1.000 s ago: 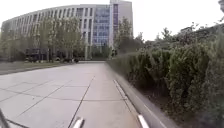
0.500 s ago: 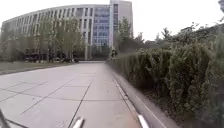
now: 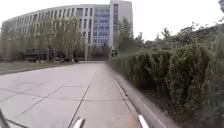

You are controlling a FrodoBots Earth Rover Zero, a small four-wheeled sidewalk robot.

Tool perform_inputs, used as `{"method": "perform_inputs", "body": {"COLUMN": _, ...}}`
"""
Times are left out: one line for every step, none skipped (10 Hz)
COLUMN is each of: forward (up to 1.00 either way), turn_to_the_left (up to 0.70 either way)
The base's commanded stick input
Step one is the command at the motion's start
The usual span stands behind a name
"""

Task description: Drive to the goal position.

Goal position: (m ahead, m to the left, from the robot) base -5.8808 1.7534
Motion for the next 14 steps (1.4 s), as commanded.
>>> {"method": "perform_inputs", "body": {"forward": 0.00, "turn_to_the_left": 0.00}}
{"method": "perform_inputs", "body": {"forward": 0.00, "turn_to_the_left": 0.00}}
{"method": "perform_inputs", "body": {"forward": 0.00, "turn_to_the_left": 0.00}}
{"method": "perform_inputs", "body": {"forward": 0.01, "turn_to_the_left": 0.00}}
{"method": "perform_inputs", "body": {"forward": 0.04, "turn_to_the_left": 0.00}}
{"method": "perform_inputs", "body": {"forward": 0.00, "turn_to_the_left": 0.00}}
{"method": "perform_inputs", "body": {"forward": 0.00, "turn_to_the_left": 0.00}}
{"method": "perform_inputs", "body": {"forward": 0.00, "turn_to_the_left": 0.00}}
{"method": "perform_inputs", "body": {"forward": 0.00, "turn_to_the_left": 0.00}}
{"method": "perform_inputs", "body": {"forward": 0.00, "turn_to_the_left": 0.00}}
{"method": "perform_inputs", "body": {"forward": 0.00, "turn_to_the_left": 0.00}}
{"method": "perform_inputs", "body": {"forward": 0.00, "turn_to_the_left": 0.00}}
{"method": "perform_inputs", "body": {"forward": 0.00, "turn_to_the_left": 0.00}}
{"method": "perform_inputs", "body": {"forward": -0.11, "turn_to_the_left": 0.00}}
